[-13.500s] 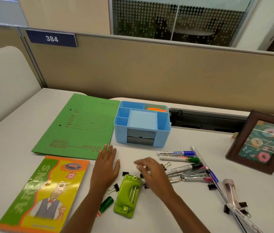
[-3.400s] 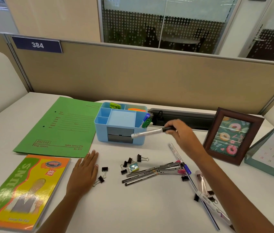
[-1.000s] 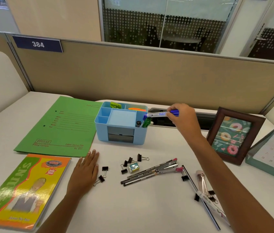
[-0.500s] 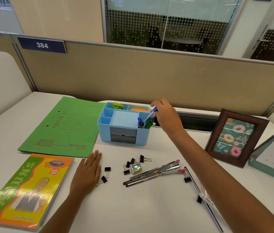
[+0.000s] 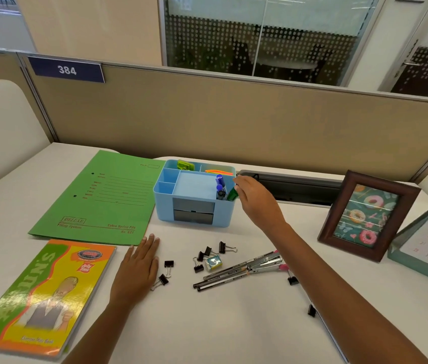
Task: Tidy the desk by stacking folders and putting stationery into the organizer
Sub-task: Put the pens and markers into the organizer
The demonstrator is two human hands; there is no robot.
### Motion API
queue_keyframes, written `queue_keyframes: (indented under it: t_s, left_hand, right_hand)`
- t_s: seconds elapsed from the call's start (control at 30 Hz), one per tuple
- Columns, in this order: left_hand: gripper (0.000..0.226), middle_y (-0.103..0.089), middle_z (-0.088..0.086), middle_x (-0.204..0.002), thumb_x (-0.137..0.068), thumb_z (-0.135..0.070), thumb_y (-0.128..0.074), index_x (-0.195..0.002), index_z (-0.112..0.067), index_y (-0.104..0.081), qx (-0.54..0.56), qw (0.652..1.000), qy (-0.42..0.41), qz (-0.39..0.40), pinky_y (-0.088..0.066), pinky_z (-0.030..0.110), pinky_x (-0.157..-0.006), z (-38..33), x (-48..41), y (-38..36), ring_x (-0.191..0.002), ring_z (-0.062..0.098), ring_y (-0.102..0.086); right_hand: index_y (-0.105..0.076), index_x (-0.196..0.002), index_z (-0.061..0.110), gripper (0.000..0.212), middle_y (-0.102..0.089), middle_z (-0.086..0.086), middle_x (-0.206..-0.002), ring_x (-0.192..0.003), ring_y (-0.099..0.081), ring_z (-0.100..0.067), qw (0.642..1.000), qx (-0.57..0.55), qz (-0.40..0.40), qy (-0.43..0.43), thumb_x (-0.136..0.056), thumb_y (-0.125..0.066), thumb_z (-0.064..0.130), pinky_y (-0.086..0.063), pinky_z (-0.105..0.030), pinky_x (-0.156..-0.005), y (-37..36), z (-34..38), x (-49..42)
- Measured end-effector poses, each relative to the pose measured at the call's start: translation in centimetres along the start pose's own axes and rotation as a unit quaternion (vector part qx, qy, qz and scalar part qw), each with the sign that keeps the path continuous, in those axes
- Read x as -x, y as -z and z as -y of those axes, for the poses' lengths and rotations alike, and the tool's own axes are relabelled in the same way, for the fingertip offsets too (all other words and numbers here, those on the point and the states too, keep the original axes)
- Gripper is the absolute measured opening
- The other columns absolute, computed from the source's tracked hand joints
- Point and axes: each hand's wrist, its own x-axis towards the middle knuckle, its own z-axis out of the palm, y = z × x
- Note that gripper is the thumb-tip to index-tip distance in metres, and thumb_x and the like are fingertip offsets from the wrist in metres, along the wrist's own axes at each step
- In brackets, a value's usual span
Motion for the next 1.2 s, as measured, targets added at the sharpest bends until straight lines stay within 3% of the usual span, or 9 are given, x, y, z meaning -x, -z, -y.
queue_keyframes:
  t_s: [0.1, 0.17, 0.33, 0.5, 0.63, 0.73, 0.97, 1.1, 1.2]
  left_hand:
    - [0.077, -0.018, -0.001, -0.151, -0.079, -0.046, 0.002, -0.144, -0.013, -0.022, 0.010, 1.000, 0.011, 0.015, -0.001, 0.026, -0.111, -0.1, 0.0, 0.2, -0.135, 0.006, -0.004]
    - [0.076, -0.026, 0.002, -0.150, -0.080, -0.045, -0.002, -0.142, -0.011, -0.030, 0.026, 0.999, 0.021, 0.012, -0.006, 0.028, -0.111, -0.3, 0.0, 0.6, -0.138, 0.010, -0.017]
    - [0.050, -0.043, 0.006, -0.141, -0.092, -0.030, -0.028, -0.131, -0.008, -0.050, 0.101, 0.992, 0.074, -0.014, -0.023, 0.034, -0.110, -1.7, 0.7, 2.1, -0.132, 0.021, -0.038]
    - [0.035, -0.047, 0.006, -0.138, -0.098, -0.020, -0.041, -0.128, -0.008, -0.053, 0.147, 0.985, 0.093, -0.021, -0.027, 0.037, -0.109, -2.7, 1.8, 3.1, -0.130, 0.021, -0.040]
    - [0.035, -0.048, 0.010, -0.138, -0.098, -0.017, -0.039, -0.128, -0.005, -0.052, 0.168, 0.978, 0.117, -0.032, -0.024, 0.036, -0.111, -3.8, 2.9, 3.3, -0.130, 0.023, -0.040]
    - [0.045, -0.047, 0.017, -0.136, -0.095, -0.027, -0.034, -0.126, -0.001, -0.053, 0.149, 0.981, 0.117, -0.036, -0.024, 0.041, -0.110, -4.3, 3.8, 3.0, -0.130, 0.030, -0.039]
    - [0.064, -0.056, 0.027, -0.123, -0.089, -0.040, -0.023, -0.114, 0.005, -0.060, 0.041, 0.996, 0.080, -0.023, -0.039, 0.053, -0.095, -5.1, 4.8, 1.4, -0.113, 0.043, -0.052]
    - [0.081, -0.057, 0.027, -0.120, -0.096, -0.050, -0.004, -0.112, 0.005, -0.061, 0.005, 0.998, 0.055, -0.029, -0.041, 0.050, -0.090, -5.4, 4.9, 1.4, -0.109, 0.043, -0.055]
    - [0.078, -0.057, 0.028, -0.121, -0.096, -0.049, -0.007, -0.112, 0.005, -0.060, 0.002, 0.998, 0.054, -0.027, -0.042, 0.053, -0.091, -5.5, 5.1, 1.4, -0.111, 0.044, -0.054]
  right_hand:
    - [-0.052, -0.124, 0.002, 0.032, -0.055, -0.015, -0.127, -0.118, -0.050, -0.024, 0.997, -0.060, -0.048, -0.032, -0.097, -0.038, 0.012, -0.037, -0.023, -0.096, 0.2, -1.1, 1.8]
    - [-0.055, -0.120, 0.003, 0.030, -0.057, -0.014, -0.124, -0.114, -0.053, -0.024, 0.994, -0.071, -0.051, -0.064, -0.096, -0.039, 0.012, -0.034, -0.018, -0.092, 0.3, -2.2, 3.6]
    - [-0.060, -0.113, 0.003, 0.027, -0.060, -0.013, -0.121, -0.113, -0.054, -0.024, 0.980, -0.088, -0.026, -0.175, -0.095, -0.040, 0.007, -0.035, -0.023, -0.098, 0.8, -6.0, 9.6]
    - [-0.065, -0.103, 0.002, 0.025, -0.065, -0.013, -0.109, -0.099, -0.057, -0.020, 0.961, -0.100, -0.055, -0.253, -0.091, -0.043, -0.001, -0.037, -0.022, -0.088, 1.3, -8.5, 16.1]
    - [-0.066, -0.098, 0.003, 0.023, -0.066, -0.011, -0.099, -0.087, -0.056, -0.019, 0.953, -0.087, -0.070, -0.282, -0.090, -0.046, -0.001, -0.037, -0.022, -0.076, 1.5, -9.2, 20.2]
    - [-0.066, -0.099, 0.003, 0.020, -0.064, -0.010, -0.095, -0.082, -0.056, -0.019, 0.951, -0.079, -0.065, -0.291, -0.091, -0.047, 0.003, -0.037, -0.021, -0.070, 1.5, -9.4, 22.3]
    - [-0.064, -0.101, 0.015, 0.024, -0.062, 0.001, -0.090, -0.084, -0.059, -0.016, 0.959, -0.102, -0.052, -0.261, -0.084, -0.057, 0.030, -0.048, -0.023, -0.073, 1.6, -8.6, 25.1]
    - [-0.062, -0.107, 0.015, 0.029, -0.063, 0.000, -0.095, -0.091, -0.058, -0.018, 0.964, -0.078, -0.041, -0.251, -0.079, -0.065, 0.011, -0.044, -0.022, -0.073, 1.1, -8.9, 26.0]
    - [-0.065, -0.102, 0.017, 0.025, -0.064, 0.001, -0.085, -0.082, -0.059, -0.018, 0.970, -0.034, -0.054, -0.234, -0.078, -0.061, 0.013, -0.043, -0.018, -0.063, 0.9, -9.0, 26.2]
